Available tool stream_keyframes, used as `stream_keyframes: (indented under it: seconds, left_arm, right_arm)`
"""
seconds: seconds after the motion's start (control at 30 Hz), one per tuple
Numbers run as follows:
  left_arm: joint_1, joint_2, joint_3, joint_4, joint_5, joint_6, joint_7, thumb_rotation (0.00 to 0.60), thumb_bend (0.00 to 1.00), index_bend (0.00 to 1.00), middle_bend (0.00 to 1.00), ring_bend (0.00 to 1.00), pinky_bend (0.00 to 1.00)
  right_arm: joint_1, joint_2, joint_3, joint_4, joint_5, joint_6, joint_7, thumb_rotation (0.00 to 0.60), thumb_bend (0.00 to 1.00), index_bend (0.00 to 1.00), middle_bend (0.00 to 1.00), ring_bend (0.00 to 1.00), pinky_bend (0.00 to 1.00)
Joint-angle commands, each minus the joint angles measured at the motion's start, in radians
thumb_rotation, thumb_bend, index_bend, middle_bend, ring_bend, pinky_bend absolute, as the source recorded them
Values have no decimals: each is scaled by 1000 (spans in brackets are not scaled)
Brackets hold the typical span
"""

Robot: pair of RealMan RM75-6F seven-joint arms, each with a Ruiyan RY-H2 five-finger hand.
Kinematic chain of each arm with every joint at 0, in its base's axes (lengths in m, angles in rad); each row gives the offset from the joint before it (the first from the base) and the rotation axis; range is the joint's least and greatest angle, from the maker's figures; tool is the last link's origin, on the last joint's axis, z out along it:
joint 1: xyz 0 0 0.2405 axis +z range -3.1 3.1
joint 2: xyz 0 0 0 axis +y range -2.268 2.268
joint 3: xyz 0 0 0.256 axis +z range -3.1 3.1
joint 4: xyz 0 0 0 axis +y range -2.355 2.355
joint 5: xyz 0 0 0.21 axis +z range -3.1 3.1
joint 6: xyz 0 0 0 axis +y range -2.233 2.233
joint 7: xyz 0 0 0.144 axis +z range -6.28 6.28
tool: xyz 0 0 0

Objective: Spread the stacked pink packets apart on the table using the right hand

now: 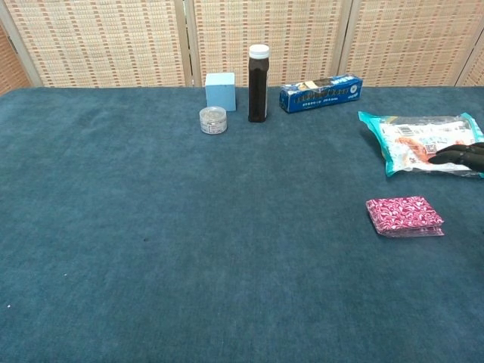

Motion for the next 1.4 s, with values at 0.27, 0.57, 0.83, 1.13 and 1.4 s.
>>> stream_keyframes:
  seconds: [0.27,0.57,0.83,1.13,1.4]
  left_arm:
    - [-2,7,1,-1,-6,-6,-9,600,483,0,0,0,72]
    - [7,14,0,1,-9,10,-27,600,485,0,0,0,72]
    - [6,15,-2,-8,-13,8,-19,600,486,0,0,0,72]
    - [5,18,-1,-4,-15,5,-26,600,485,0,0,0,72]
    - [4,15,5,0,-9,-1,-26,600,485,0,0,0,72]
  right_arm:
    - [102,-88,57,-9,220,-117,-155,600,259,160,103,0,0]
    - [157,-127,71,2,346,-144,-217,600,259,195,165,0,0]
    - [202,-147,57,1,430,-146,-290,600,259,198,167,0,0]
    - [232,-169,40,10,483,-126,-323,600,259,223,186,5,0]
    - [239,-195,29,26,474,-66,-338,600,259,285,249,83,0]
